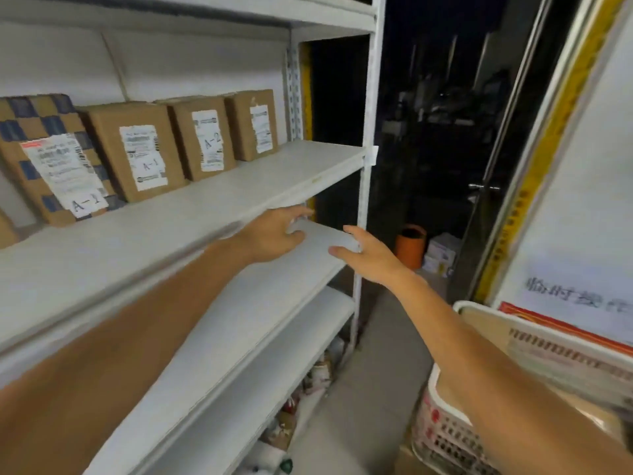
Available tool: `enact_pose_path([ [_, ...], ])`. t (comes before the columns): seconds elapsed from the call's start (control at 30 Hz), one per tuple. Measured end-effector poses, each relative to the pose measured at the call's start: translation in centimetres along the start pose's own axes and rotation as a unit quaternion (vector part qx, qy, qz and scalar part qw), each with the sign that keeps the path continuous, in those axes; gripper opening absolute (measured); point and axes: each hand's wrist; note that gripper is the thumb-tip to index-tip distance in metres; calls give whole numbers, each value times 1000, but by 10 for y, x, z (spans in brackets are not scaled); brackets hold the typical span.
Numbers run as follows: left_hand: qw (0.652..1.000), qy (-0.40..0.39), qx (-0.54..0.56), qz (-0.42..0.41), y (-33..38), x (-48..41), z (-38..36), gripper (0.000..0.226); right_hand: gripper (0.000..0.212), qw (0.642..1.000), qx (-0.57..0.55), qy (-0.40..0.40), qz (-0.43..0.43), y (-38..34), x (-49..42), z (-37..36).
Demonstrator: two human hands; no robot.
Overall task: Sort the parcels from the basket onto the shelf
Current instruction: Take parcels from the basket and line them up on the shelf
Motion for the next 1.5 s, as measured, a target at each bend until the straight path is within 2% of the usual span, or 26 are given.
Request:
enact_pose_path([
  [0.2,983,-153,9,-97,80,-59,-139,45,69,984,62,90,-140,104,57,80],
  [0.4,945,-282,-12,-162,132,-101,-265,50,61,954,87,166,-233,189,118,132],
  [0.53,923,-343,-26,-170,154,-127,-332,52,51,940,57,186,-280,226,137,160],
  [0.7,888,-425,10,-173,174,-143,-409,53,43,917,18,223,-329,271,150,174],
  [0.8,881,-440,44,-171,178,-144,-445,51,49,895,18,233,-380,303,159,173],
  [0.93,871,-461,10,-169,170,-147,-478,52,60,869,-11,227,-439,343,170,174],
  [1.0,874,-467,-3,-137,162,-156,-491,52,60,860,-31,227,-456,366,169,180],
  [1.1,894,-447,25,-29,153,-168,-504,52,57,860,-62,215,-458,399,159,190],
  [1.17,905,-424,38,7,151,-176,-512,54,55,864,-87,204,-451,418,145,198],
  [1.37,927,-372,-51,-26,140,-203,-556,55,54,885,-111,139,-431,494,101,210],
  [1.5,926,-368,-85,-18,128,-221,-586,58,47,876,-148,135,-439,539,75,220],
])
Point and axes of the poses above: each hand's wrist, its own x-axis away from the middle knuckle, its own z-axis out of the back of the hand, y = z × x, and after that the axes turned 4 degrees about z, right-handed
